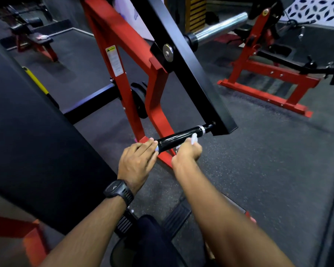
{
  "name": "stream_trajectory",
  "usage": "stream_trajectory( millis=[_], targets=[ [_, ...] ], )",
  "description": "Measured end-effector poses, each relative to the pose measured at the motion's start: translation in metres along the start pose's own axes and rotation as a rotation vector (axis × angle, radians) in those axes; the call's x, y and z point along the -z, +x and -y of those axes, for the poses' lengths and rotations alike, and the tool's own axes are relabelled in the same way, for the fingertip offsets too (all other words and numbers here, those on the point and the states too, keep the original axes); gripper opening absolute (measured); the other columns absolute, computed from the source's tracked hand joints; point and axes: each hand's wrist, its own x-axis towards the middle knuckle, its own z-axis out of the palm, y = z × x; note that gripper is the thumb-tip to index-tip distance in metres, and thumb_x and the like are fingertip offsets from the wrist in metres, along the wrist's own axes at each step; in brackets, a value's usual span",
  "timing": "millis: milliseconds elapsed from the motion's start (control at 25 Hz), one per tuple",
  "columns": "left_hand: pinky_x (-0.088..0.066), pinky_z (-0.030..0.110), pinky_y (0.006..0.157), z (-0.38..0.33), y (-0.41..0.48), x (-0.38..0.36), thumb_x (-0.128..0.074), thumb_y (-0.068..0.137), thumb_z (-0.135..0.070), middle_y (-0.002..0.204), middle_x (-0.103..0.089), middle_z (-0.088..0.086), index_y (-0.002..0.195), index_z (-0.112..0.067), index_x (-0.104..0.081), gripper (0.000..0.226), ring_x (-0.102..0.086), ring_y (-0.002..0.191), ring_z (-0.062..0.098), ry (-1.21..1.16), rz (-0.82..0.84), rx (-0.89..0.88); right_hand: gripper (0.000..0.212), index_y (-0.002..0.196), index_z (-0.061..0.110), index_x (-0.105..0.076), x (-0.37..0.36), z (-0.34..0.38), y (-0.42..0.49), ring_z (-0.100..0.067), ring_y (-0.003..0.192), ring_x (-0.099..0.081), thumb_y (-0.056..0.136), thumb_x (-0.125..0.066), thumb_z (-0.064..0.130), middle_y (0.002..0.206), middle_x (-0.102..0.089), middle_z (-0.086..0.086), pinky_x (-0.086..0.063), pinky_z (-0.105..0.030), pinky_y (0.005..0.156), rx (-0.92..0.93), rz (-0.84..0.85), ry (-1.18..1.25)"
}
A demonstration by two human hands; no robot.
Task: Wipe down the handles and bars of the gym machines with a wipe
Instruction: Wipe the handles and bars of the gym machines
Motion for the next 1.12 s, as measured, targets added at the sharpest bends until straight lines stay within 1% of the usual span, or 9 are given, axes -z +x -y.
stream_trajectory(
  millis=[120, 280, 360, 480, 600, 720, 880, 1000, 1120],
  targets=[
    [-0.04, 0.029, 0.075, 0.001, 0.003, -0.002, -0.053, 0.095, -0.03, 0.121, -0.068, -0.003, 0.115, -0.015, -0.07, 0.031, -0.055, 0.092, 0.016, -0.005, -0.006, -0.005, 0.022, 0.095, -0.004, -0.063, -0.001, -0.007, -0.002, -0.015, 0.071, -0.057, 0.1, -0.046, 0.009, 0.085, -0.06, -0.003, -0.048, -0.028, 0.065, -0.049, 0.053, 0.062],
    [-0.042, 0.031, 0.077, 0.002, -0.001, 0.0, -0.053, 0.095, -0.031, 0.121, -0.068, -0.003, 0.116, -0.015, -0.071, 0.031, -0.056, 0.094, 0.017, -0.002, -0.015, -0.006, 0.027, 0.078, 0.016, -0.059, -0.003, 0.005, 0.006, -0.011, 0.061, -0.054, 0.101, -0.045, 0.013, 0.076, -0.058, 0.002, -0.046, -0.02, 0.05, -0.026, 0.0, 0.06],
    [-0.041, 0.03, 0.077, 0.001, 0.0, -0.001, -0.053, 0.095, -0.031, 0.122, -0.068, -0.003, 0.116, -0.015, -0.071, 0.032, -0.055, 0.094, 0.017, 0.003, -0.01, -0.003, 0.024, 0.084, 0.013, -0.06, -0.001, -0.002, 0.002, -0.013, 0.065, -0.056, 0.101, -0.044, 0.011, 0.078, -0.058, 0.0, -0.049, -0.02, 0.056, -0.044, 0.043, 0.071],
    [-0.041, 0.03, 0.078, 0.001, -0.002, -0.001, -0.055, 0.095, -0.029, 0.122, -0.068, -0.003, 0.117, -0.015, -0.07, 0.031, -0.055, 0.095, 0.017, 0.001, -0.007, -0.011, 0.03, 0.085, 0.012, -0.066, -0.007, 0.008, 0.007, -0.015, 0.067, -0.062, 0.1, -0.05, 0.034, 0.08, -0.064, 0.001, -0.052, -0.028, 0.062, -0.069, -0.089, 0.078],
    [-0.041, 0.029, 0.079, 0.002, 0.0, 0.0, -0.056, 0.094, -0.029, 0.123, -0.067, -0.003, 0.117, -0.015, -0.07, 0.03, -0.056, 0.095, 0.016, 0.008, -0.01, -0.011, 0.029, 0.08, 0.011, -0.063, -0.01, 0.016, 0.012, -0.008, 0.062, -0.055, 0.1, -0.049, 0.027, 0.074, -0.059, 0.008, -0.046, -0.024, 0.057, 0.005, -0.096, 0.032],
    [-0.042, 0.03, 0.078, 0.002, -0.002, -0.002, -0.061, 0.093, -0.027, 0.123, -0.067, -0.004, 0.118, -0.016, -0.07, 0.029, -0.056, 0.095, 0.016, 0.011, -0.015, -0.003, 0.022, 0.087, 0.017, -0.071, -0.006, 0.015, 0.023, -0.016, 0.062, -0.055, 0.094, -0.054, 0.029, 0.075, -0.064, 0.004, -0.05, -0.027, 0.057, 0.028, -0.082, 0.034],
    [-0.04, 0.029, 0.078, 0.001, -0.001, -0.002, -0.059, 0.094, -0.028, 0.123, -0.068, -0.003, 0.117, -0.015, -0.07, 0.029, -0.054, 0.094, 0.015, -0.001, -0.028, -0.002, 0.013, 0.089, 0.027, -0.064, 0.014, -0.007, 0.0, -0.028, 0.09, -0.062, 0.085, -0.054, 0.019, 0.093, -0.06, 0.002, -0.053, -0.045, 0.084, 0.399, 0.069, -0.358],
    [-0.042, 0.03, 0.079, 0.002, -0.003, -0.001, -0.06, 0.094, -0.027, 0.123, -0.068, -0.003, 0.117, -0.014, -0.07, 0.029, -0.054, 0.093, 0.015, -0.016, -0.028, -0.002, 0.022, 0.111, 0.011, -0.062, 0.041, -0.032, -0.026, -0.024, 0.109, -0.056, 0.091, -0.054, 0.011, 0.113, -0.051, 0.0, -0.048, -0.038, 0.092, 0.789, 0.365, -0.615],
    [-0.043, 0.03, 0.079, 0.0, -0.003, -0.003, -0.057, 0.095, -0.028, 0.123, -0.068, -0.003, 0.117, -0.014, -0.071, 0.03, -0.055, 0.093, 0.015, -0.023, -0.038, 0.025, 0.031, 0.118, 0.012, -0.063, 0.054, -0.017, -0.007, -0.019, 0.115, -0.055, 0.09, -0.054, 0.001, 0.12, -0.054, 0.0, -0.047, -0.037, 0.095, 1.074, 0.451, -0.807]
  ],
)
